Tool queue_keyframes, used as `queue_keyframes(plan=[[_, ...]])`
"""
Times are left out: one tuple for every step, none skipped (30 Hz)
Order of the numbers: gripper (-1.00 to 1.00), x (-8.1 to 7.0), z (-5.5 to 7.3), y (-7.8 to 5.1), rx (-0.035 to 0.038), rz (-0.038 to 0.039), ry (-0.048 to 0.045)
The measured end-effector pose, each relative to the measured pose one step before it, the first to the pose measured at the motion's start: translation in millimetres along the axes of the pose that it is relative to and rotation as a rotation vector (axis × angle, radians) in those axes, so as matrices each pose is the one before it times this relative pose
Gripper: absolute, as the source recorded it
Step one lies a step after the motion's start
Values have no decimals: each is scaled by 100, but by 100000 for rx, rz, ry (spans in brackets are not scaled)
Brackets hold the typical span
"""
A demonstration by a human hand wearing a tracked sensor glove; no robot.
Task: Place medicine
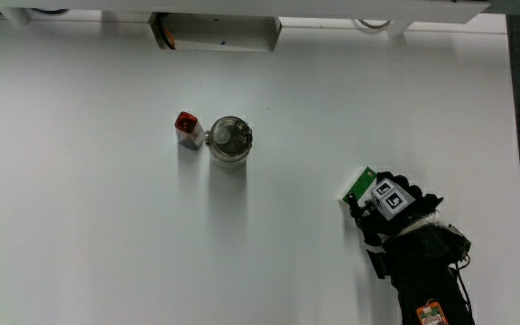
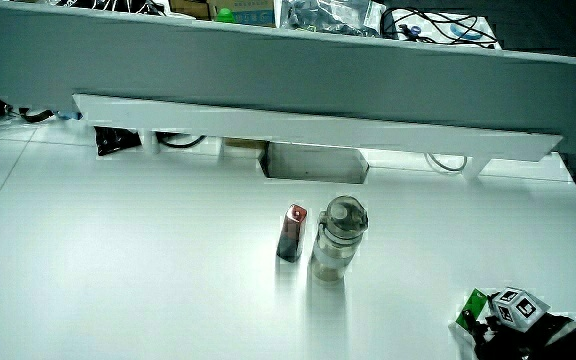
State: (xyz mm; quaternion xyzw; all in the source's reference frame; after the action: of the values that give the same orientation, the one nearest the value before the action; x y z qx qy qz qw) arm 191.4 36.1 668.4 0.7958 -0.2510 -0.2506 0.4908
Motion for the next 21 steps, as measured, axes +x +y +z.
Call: queue_keyframes(plan=[[0,74,-691,495,-3429,-678,1367],[0,34,-182,-127,2301,-1541,-395],[0,121,-416,159,-1939,-3008,-1352],[0,160,-245,92,-2056,1834,2653],[0,116,140,-192,633,1133,1236],[0,29,262,-181,1091,-780,-310],[-7,-53,-283,486,-2847,1496,1202],[-14,-56,93,-170,68,11,1069],[-21,-20,-378,323,-1925,2302,2033],[-29,191,-403,293,-784,-5229,-1708],[-36,259,-246,7,1377,-2343,1091],[-43,218,-266,-148,-942,5554,4382],[-50,204,-61,-250,1639,2297,3098],[-57,133,219,-517,2968,-229,990],[-64,96,-16,-113,1412,1010,1044],[-71,20,106,-248,2598,881,1141],[-79,18,-124,-67,-214,307,1570],[-86,-111,220,-553,4655,1189,1668],[-93,7,-191,-23,1773,673,1646],[-100,-122,309,-614,4565,-184,599],[-100,7,-48,-258,2894,782,2159]])
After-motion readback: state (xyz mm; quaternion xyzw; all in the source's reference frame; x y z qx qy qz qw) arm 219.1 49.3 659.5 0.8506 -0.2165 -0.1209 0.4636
